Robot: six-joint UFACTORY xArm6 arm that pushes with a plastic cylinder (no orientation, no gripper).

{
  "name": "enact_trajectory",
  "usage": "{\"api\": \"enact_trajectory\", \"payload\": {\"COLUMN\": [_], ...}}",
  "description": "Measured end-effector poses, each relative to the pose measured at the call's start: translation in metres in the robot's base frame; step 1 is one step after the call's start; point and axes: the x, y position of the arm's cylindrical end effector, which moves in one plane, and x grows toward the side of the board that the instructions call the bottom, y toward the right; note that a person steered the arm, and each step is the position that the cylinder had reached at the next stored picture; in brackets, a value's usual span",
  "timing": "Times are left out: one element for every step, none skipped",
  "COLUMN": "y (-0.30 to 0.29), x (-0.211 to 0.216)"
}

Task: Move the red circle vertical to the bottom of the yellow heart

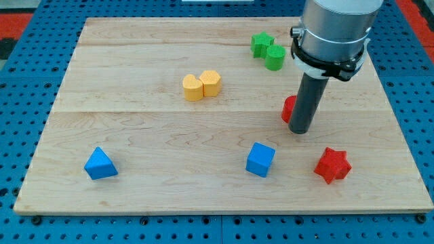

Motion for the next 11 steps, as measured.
{"api": "enact_trajectory", "payload": {"y": [-0.001, 0.019, 0.065, 0.113, 0.054, -0.051, -0.077, -0.077, -0.064, -0.094, -0.143], "x": [-0.001, -0.008, -0.033, -0.053, -0.058, -0.057, -0.054, -0.021, -0.022, -0.011, -0.012]}}
